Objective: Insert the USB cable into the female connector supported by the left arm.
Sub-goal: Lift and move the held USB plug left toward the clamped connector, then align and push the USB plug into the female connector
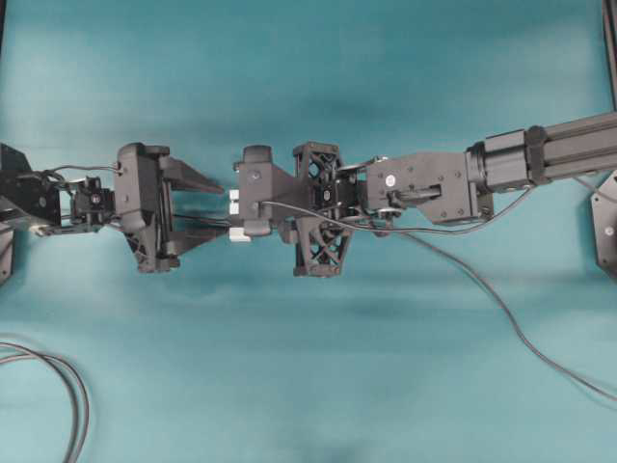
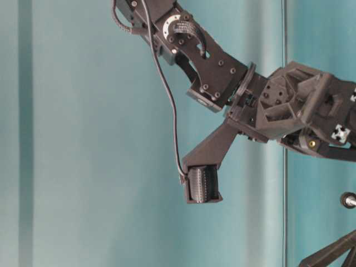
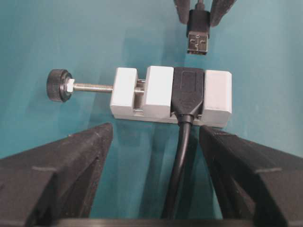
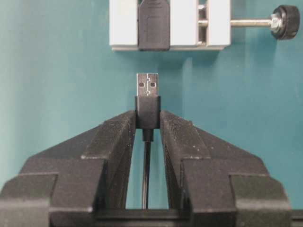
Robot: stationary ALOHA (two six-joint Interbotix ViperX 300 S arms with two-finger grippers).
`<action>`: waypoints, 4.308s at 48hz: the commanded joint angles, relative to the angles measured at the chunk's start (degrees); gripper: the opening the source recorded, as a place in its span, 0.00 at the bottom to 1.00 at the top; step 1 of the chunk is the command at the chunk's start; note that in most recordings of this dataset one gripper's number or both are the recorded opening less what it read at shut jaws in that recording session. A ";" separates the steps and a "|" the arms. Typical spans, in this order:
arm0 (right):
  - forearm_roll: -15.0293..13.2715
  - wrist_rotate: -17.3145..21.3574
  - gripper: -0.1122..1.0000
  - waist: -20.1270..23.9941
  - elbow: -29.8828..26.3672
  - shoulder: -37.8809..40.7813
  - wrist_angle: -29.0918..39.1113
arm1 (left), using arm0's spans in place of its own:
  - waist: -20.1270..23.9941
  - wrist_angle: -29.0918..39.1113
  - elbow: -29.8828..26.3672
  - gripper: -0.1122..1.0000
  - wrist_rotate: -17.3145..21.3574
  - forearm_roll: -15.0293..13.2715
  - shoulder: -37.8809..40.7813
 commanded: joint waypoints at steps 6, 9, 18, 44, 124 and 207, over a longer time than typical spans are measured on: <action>-0.18 0.00 0.29 -0.53 -1.85 -0.53 -0.35 | 0.18 -0.35 -0.35 0.87 0.35 -0.09 -0.70; -0.18 0.00 0.29 -0.53 -1.93 -0.44 -0.35 | 0.18 -0.35 -0.35 0.87 0.35 -0.09 -0.70; -0.09 0.00 0.29 -0.53 -1.93 -0.18 -0.79 | 0.18 -0.35 -0.35 0.87 0.35 -0.09 -0.70; -0.18 -0.09 0.29 -0.53 -3.60 0.26 -1.58 | 0.18 -0.18 -0.62 0.87 0.35 -0.09 -0.70; -0.18 0.00 0.29 0.09 -4.22 0.97 0.35 | 0.44 1.05 -2.46 0.87 0.35 -0.09 -0.26; -0.18 -5.10 0.29 -0.09 -8.00 1.32 3.96 | 0.00 7.12 -8.88 0.83 0.62 4.92 1.67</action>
